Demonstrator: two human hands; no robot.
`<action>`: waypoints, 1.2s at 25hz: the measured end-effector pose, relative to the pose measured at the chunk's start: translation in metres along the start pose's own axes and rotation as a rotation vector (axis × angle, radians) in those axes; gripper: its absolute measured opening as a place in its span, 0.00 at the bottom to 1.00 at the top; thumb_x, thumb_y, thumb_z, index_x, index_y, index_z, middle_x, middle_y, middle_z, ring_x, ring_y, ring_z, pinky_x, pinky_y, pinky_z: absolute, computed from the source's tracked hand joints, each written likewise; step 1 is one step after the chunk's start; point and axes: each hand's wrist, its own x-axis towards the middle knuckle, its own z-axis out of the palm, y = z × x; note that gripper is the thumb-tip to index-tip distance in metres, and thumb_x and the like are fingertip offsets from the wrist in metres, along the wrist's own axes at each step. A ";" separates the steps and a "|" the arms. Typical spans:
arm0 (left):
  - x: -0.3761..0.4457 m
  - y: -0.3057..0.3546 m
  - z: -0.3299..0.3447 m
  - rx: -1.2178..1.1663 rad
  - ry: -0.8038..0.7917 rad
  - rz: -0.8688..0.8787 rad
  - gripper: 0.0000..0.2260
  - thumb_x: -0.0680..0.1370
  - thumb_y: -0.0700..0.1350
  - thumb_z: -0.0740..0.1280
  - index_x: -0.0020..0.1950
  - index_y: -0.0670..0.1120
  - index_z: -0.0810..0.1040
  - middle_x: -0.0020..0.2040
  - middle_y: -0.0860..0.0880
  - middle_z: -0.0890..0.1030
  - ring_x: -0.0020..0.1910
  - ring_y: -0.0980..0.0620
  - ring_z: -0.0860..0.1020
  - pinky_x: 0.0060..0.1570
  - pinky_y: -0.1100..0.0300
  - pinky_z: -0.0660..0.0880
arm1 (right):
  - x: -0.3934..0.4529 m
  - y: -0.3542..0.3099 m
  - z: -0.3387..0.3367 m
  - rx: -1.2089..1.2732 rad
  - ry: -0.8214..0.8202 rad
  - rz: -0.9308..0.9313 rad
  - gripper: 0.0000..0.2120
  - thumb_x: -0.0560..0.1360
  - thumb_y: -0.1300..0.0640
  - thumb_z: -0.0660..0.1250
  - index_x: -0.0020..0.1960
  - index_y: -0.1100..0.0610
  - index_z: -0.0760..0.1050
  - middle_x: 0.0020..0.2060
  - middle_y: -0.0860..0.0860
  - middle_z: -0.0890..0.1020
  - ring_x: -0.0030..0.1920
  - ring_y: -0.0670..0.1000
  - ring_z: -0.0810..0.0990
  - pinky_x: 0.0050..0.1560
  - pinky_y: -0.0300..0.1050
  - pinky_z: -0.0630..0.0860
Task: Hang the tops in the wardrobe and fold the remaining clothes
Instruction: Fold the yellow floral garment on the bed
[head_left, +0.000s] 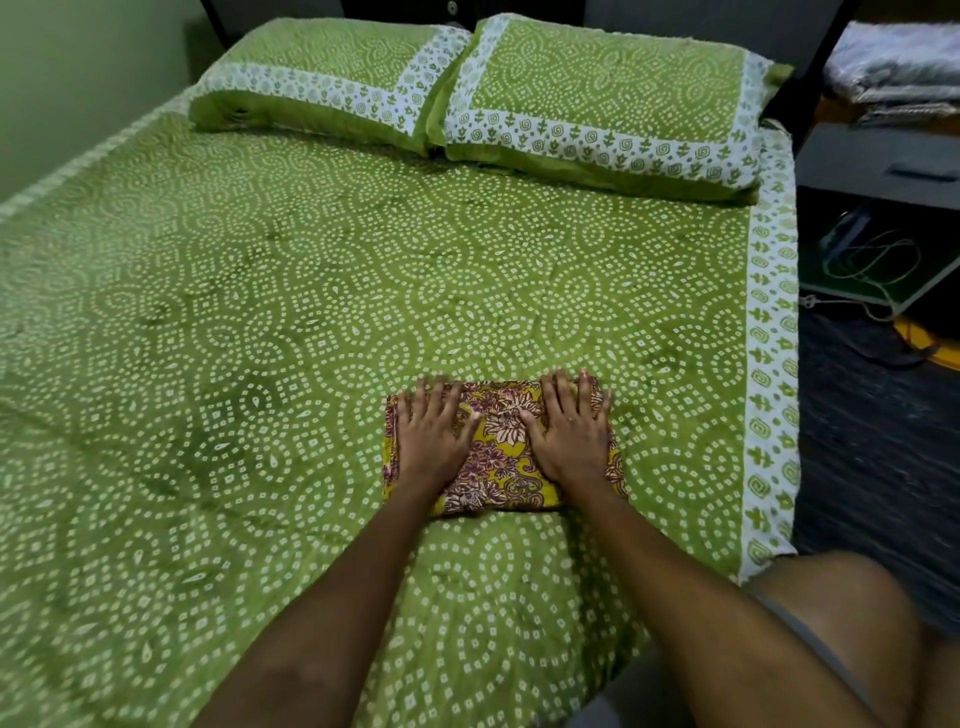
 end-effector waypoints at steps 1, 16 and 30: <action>-0.005 -0.008 0.000 -0.011 0.024 0.020 0.33 0.75 0.67 0.33 0.77 0.52 0.47 0.78 0.50 0.48 0.76 0.49 0.42 0.70 0.51 0.31 | -0.005 0.006 0.000 0.011 0.011 0.016 0.35 0.74 0.35 0.33 0.76 0.50 0.41 0.76 0.49 0.44 0.75 0.54 0.36 0.69 0.56 0.25; -0.068 0.002 -0.015 -0.340 -0.031 -0.399 0.37 0.78 0.62 0.56 0.77 0.41 0.46 0.76 0.36 0.53 0.75 0.39 0.52 0.72 0.49 0.50 | -0.052 0.012 -0.027 0.369 -0.036 0.271 0.39 0.77 0.45 0.62 0.76 0.64 0.46 0.75 0.60 0.55 0.74 0.58 0.56 0.72 0.50 0.55; -0.022 0.029 -0.063 -1.675 -0.484 -0.508 0.18 0.76 0.53 0.66 0.59 0.42 0.77 0.48 0.40 0.83 0.45 0.43 0.82 0.46 0.47 0.80 | -0.024 0.087 -0.106 1.490 -0.537 0.551 0.12 0.69 0.57 0.71 0.49 0.60 0.73 0.39 0.57 0.81 0.39 0.56 0.79 0.47 0.51 0.78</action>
